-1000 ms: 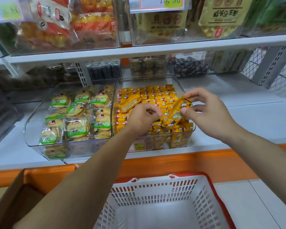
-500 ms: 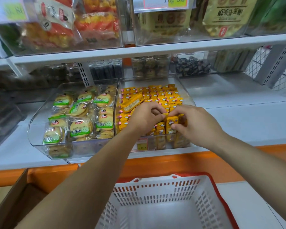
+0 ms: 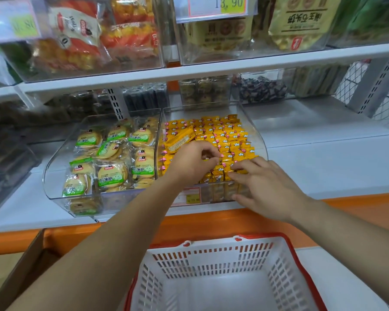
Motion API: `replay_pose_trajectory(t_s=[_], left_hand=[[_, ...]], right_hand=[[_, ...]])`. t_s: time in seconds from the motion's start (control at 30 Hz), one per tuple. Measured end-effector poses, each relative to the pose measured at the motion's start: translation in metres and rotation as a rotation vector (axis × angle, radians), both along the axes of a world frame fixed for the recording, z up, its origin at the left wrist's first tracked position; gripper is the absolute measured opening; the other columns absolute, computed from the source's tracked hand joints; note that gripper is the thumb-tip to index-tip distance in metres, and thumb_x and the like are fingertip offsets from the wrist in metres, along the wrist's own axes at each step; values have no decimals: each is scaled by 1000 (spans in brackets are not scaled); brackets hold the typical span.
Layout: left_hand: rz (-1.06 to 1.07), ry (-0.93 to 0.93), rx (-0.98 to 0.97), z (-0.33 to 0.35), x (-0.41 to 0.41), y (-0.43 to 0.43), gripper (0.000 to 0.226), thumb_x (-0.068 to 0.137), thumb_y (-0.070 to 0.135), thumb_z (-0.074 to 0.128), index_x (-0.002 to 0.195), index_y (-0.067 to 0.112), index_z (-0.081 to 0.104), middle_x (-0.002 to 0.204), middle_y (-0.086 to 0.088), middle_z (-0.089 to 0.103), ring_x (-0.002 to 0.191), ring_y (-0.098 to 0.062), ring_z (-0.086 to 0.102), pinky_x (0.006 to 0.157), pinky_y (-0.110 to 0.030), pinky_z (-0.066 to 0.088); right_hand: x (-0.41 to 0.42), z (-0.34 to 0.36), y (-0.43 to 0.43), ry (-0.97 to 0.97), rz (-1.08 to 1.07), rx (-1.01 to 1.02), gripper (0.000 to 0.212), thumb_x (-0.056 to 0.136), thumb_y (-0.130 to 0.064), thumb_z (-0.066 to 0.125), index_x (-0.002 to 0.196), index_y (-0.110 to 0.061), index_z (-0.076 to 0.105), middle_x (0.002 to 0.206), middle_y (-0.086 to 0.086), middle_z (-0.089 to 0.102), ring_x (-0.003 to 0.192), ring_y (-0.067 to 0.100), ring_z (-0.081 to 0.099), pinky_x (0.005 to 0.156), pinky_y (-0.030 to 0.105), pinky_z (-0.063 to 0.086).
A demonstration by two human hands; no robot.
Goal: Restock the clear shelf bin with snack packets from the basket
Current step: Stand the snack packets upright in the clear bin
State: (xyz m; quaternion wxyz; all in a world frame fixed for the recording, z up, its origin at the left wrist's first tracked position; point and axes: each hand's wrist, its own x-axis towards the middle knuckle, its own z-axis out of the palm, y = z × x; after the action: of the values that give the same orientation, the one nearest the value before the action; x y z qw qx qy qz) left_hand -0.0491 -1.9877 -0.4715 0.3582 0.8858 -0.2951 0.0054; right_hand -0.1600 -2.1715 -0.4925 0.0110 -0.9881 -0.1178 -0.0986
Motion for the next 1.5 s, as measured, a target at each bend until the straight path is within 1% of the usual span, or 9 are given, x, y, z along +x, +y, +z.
replay_pose_trajectory(t_s=[0.27,0.5,0.6,0.77,0.93,1.13,1.2,1.33,1.5], left_hand=[[363,-348,246,18,15,33,49,95,30,67,141,20,55,140,-7,59,129,-29,52,107,-43,43],[409,-457,723,25,30,18,39,94,34,66,127,15,59,120,-12,68,112,-33,63,92,-44,51],[386,-392,623,31,25,19,39,91,31,68,129,22,61,116,-7,70,102,-29,68,87,-41,56],[270,-89,47,36,-8,19,38,87,28,77,124,26,68,101,10,67,85,-13,67,66,-24,57],[21,293,-358,37,-39,19,22,92,10,73,109,24,74,91,4,77,87,-9,72,76,-23,61],[-28,437,-499,39,-53,25,20,92,30,72,111,34,76,104,9,75,96,-12,71,77,-25,57],[-34,414,-503,39,-56,27,18,90,29,75,108,30,77,99,5,77,89,-8,72,76,-23,56],[-10,391,-512,37,-62,23,11,93,18,72,101,22,78,95,-3,79,85,-9,71,75,-23,59],[26,341,-529,34,-66,16,13,94,15,70,94,26,78,90,11,78,82,-1,71,70,-16,56]], right_hand=[[2,17,10,-7,-65,185,57,90,-59,56,139,-32,50,134,-12,49,124,14,44,101,33,42],[15,29,14,-56,-107,336,39,90,-49,62,124,-30,61,121,-9,53,115,13,49,91,34,48],[16,27,12,-45,-97,359,38,89,-49,63,123,-31,61,120,-10,52,113,12,50,90,34,49],[16,32,11,-107,-104,558,55,90,-38,64,142,-32,45,132,-8,50,109,13,55,88,34,50],[12,50,10,-113,53,770,62,88,-12,70,142,-32,49,135,-9,52,118,14,53,100,39,48],[4,62,-1,-53,-22,961,24,87,-40,71,108,-30,67,89,3,66,68,17,56,64,34,46],[2,60,-3,-30,-59,965,41,89,-50,66,95,-10,68,79,18,61,61,15,50,62,35,41],[-2,56,-4,113,-118,1119,61,89,-55,62,103,5,63,86,27,59,71,25,68,75,49,55],[-1,54,-4,215,-114,1366,32,89,-36,72,116,-20,67,99,12,69,82,17,70,68,30,57]])
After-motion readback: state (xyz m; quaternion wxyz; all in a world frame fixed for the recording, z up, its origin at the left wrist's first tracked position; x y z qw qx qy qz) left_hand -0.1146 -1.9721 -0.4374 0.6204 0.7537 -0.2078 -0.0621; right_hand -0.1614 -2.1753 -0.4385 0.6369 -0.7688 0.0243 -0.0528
